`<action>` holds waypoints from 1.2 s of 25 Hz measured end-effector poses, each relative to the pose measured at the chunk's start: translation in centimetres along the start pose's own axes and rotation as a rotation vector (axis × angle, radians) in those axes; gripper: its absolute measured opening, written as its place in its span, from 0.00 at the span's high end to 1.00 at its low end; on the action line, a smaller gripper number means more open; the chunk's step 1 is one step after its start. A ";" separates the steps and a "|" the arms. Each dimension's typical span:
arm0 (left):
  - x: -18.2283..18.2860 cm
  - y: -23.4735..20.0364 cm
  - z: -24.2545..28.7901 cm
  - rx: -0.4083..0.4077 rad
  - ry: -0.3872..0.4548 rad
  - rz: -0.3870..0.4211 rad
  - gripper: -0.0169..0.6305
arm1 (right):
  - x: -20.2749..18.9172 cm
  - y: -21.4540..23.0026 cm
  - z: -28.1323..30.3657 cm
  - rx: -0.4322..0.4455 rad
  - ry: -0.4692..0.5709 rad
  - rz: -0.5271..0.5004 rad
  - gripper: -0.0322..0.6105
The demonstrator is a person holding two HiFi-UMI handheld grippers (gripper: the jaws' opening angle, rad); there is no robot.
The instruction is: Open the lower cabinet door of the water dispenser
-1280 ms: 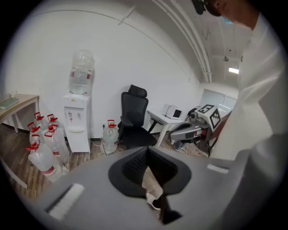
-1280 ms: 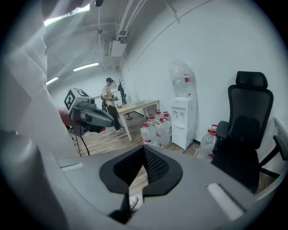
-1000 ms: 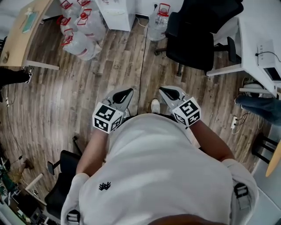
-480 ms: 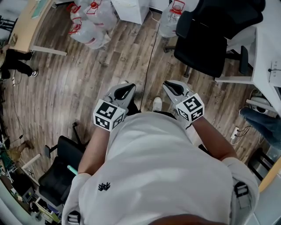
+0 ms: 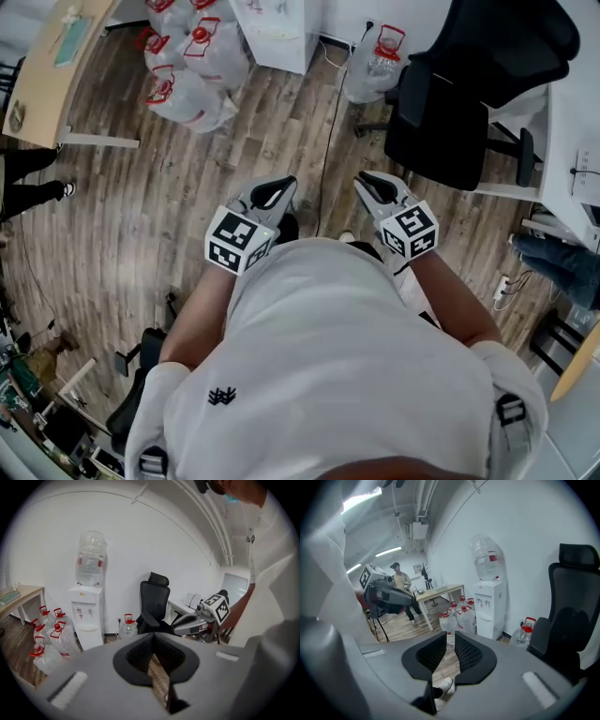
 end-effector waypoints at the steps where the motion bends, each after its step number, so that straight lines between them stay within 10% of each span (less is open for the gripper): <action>1: 0.4 -1.5 0.0 -0.012 -0.005 0.010 0.89 | 0.7 0.2 1.3 -0.011 -0.003 0.004 0.90; 15: 2.9 -15.7 1.9 -0.069 -0.047 0.008 0.89 | 5.7 4.4 13.5 -0.062 -0.072 0.025 0.90; 30: 9.7 -28.1 15.0 -0.058 -0.180 -0.039 0.89 | 5.6 22.9 32.6 0.029 -0.215 0.022 0.86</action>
Point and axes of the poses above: the fingertips, and each gripper's own axes: z forward along the fingers, y to its right, x out of its top, the point moved 3 cm from there along -z, backward along the fingers, and after that the axes turned 2 degrees about -x, right-handed, at the moved point
